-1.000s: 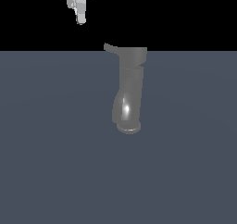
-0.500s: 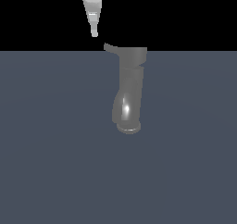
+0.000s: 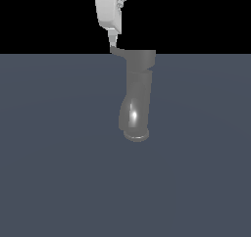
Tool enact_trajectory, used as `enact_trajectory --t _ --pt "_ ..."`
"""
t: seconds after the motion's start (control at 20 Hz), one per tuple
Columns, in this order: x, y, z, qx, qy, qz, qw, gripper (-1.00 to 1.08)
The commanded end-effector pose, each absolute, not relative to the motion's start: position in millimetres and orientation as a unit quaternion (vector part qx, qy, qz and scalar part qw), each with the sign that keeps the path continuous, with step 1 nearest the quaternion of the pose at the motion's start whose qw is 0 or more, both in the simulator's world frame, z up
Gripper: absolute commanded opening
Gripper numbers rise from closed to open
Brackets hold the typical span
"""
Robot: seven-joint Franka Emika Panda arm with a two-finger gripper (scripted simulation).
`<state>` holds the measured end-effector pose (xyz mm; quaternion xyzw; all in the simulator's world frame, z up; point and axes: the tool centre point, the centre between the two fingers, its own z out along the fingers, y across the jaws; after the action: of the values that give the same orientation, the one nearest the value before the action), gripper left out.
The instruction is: Turn on the faucet by rotating a designated handle.
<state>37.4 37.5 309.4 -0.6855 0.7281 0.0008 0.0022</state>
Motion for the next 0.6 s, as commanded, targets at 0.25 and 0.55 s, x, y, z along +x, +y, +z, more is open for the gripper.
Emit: enact_trajectory --t 0.25,0.55 --pt "50.7 19.8 299.6 -0.646 0.763 0.000 0.000 -1.00" --pt "52.9 16.1 298.0 -0.638 0.770 0.000 0.000 -1.00"
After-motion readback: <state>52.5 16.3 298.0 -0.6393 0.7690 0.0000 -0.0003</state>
